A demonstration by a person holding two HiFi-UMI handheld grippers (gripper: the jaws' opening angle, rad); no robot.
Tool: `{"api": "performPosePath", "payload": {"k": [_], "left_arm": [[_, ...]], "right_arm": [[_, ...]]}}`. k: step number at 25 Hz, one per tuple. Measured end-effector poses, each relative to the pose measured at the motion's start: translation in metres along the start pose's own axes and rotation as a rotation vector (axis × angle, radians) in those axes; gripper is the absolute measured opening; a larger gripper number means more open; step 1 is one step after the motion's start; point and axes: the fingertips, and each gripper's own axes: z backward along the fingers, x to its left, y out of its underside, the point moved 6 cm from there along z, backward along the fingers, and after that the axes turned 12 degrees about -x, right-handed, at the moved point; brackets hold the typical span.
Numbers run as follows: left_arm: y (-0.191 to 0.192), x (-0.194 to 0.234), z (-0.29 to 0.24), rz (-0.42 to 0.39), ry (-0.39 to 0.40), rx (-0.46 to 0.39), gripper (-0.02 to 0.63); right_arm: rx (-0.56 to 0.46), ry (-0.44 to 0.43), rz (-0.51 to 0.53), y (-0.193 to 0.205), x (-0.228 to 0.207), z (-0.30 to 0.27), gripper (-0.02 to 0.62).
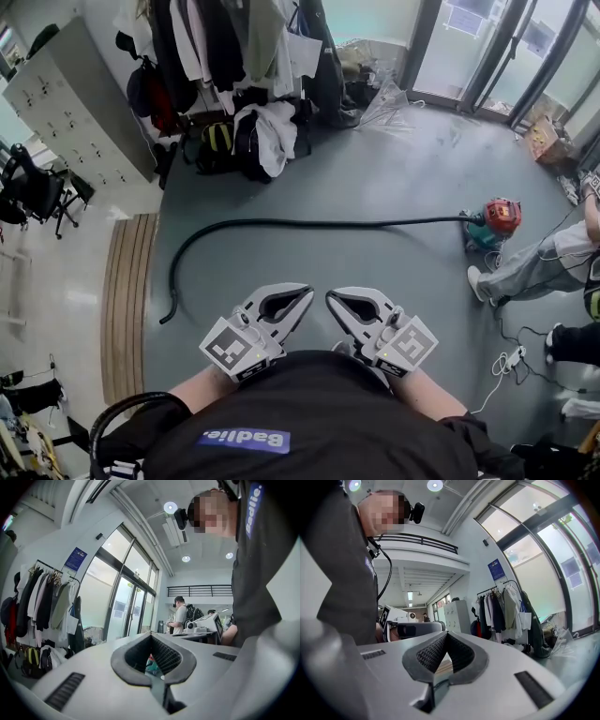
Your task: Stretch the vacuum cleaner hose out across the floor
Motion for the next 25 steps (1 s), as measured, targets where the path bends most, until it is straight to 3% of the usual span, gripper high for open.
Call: {"api": "performPosePath", "payload": {"k": [20, 25], "left_arm": [[0.000, -0.012, 0.023, -0.001, -0.052, 0.047, 0.008], [0.003, -0.013, 0.026, -0.003, -0.025, 0.016, 0.008]], "right_arm": [[0.009, -0.002, 0.019, 0.006, 0.019, -0.002, 0.003], [0.010, 0.003, 0.027, 0.007, 0.019, -0.003, 0.003]]}}
